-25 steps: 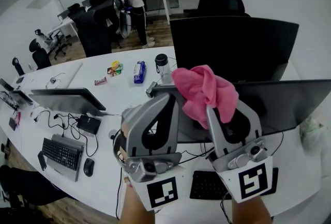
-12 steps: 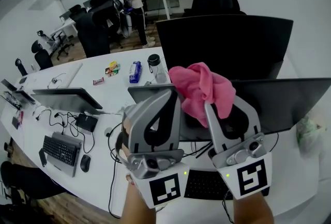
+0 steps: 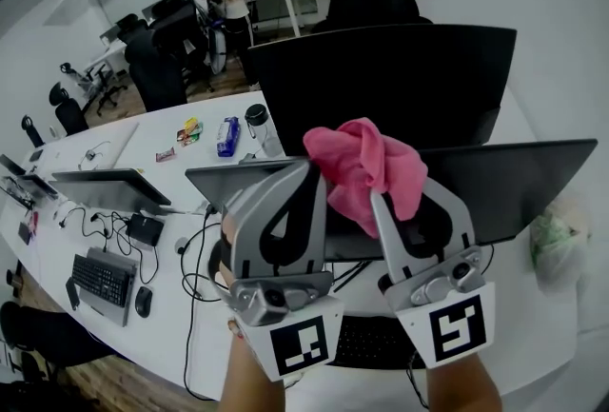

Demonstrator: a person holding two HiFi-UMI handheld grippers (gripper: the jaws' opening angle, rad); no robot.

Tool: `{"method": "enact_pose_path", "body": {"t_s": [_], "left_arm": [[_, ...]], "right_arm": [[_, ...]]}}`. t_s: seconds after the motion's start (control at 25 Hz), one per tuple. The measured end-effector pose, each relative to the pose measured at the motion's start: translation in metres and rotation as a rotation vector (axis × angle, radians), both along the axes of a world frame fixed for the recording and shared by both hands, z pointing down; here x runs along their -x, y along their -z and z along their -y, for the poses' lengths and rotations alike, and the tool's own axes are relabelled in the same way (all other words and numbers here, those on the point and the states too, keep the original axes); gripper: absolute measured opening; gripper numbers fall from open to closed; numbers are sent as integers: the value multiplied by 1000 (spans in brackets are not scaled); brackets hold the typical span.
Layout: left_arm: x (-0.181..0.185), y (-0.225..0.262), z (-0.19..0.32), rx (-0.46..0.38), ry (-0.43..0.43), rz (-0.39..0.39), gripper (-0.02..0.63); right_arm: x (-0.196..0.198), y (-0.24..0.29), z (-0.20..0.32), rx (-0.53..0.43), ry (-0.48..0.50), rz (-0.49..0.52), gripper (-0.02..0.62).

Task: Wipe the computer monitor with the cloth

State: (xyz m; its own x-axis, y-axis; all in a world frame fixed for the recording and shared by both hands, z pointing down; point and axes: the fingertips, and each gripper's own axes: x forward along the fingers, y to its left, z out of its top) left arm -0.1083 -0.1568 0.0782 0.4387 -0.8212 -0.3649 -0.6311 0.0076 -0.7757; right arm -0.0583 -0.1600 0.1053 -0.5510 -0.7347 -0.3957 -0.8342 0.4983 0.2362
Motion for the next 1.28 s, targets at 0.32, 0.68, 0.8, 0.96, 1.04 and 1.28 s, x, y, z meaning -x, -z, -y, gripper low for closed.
{"method": "enact_pose_path", "body": {"t_s": [0.32, 0.68, 0.8, 0.96, 1.04, 1.28], "left_arm": [[-48, -1, -1, -1, -23, 12, 3], [-107, -3, -3, -4, -47, 19, 3], [-127, -5, -5, -1, -53, 21, 3], [-150, -5, -6, 0, -62, 23, 3], [-161, -4, -7, -4, -65, 26, 3], [-194, -4, -8, -11, -67, 55, 3]], "right_arm": [[-48, -3, 0, 2, -33, 6, 63], [-105, -6, -1, 1, -59, -2, 63], [-126, -8, -1, 7, -69, -2, 63], [-149, -9, -1, 8, -81, 1, 63], [-159, -9, -1, 7, -87, 0, 63], [-191, -9, -1, 7, -97, 11, 63]]}}
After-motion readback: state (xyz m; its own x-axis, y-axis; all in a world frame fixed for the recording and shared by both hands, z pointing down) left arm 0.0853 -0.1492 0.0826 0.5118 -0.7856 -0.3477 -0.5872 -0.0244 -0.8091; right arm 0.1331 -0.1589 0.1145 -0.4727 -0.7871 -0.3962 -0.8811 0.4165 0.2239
